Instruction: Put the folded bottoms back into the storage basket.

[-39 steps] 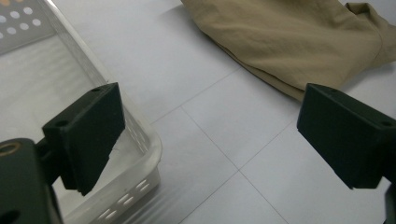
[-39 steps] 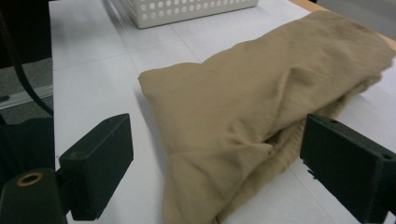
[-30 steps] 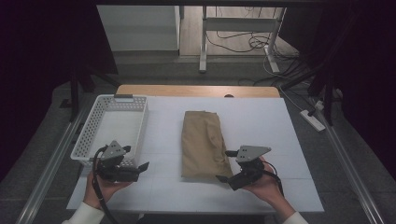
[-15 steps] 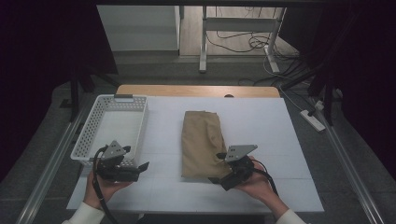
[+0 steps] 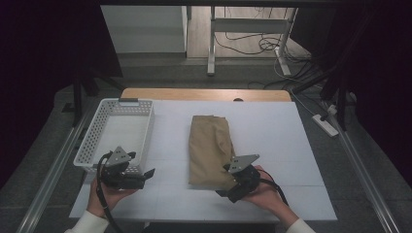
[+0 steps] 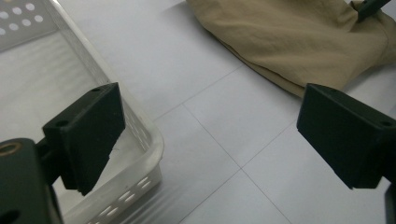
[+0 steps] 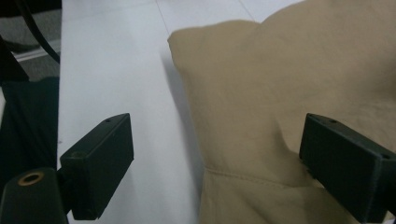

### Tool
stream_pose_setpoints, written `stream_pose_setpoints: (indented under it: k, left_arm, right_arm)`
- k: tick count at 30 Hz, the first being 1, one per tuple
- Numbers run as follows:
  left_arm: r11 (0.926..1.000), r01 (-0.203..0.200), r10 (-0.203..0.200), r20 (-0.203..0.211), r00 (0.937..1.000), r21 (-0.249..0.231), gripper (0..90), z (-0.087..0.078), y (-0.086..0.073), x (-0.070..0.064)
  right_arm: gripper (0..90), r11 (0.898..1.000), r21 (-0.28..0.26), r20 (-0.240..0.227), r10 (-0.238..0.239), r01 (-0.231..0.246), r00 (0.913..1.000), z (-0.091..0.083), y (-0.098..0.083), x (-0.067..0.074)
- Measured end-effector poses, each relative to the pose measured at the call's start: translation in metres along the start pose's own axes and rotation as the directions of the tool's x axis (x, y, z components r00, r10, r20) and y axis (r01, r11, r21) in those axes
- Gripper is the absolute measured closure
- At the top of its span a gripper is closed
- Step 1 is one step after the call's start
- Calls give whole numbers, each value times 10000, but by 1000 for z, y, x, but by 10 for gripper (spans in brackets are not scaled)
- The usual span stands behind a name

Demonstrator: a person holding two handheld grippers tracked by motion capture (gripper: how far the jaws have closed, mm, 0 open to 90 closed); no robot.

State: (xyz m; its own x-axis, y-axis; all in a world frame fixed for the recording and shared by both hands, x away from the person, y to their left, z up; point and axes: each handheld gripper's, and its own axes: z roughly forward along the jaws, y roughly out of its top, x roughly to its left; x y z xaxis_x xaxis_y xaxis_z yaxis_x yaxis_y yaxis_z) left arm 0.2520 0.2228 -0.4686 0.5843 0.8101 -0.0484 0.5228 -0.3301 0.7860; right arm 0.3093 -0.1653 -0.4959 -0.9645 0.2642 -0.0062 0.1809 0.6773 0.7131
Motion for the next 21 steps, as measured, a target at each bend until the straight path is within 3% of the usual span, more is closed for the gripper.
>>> stream_pose_setpoints:
  k: [10,18,21]
  left_arm:
    - [10000,5,-4,74,10000,-20,79,-1,1,-1]
    - [10000,82,-81,105,9999,-42,79,-1,0,0]
    - [10000,63,-62,101,9999,-24,79,-1,0,0]
  right_arm:
    - [120,9960,865,309,-268,241,9992,9,-6,-2]
    - [121,9923,1233,427,-204,150,9989,17,-11,-8]
    - [123,9886,1475,582,-401,312,9975,20,-11,-9]
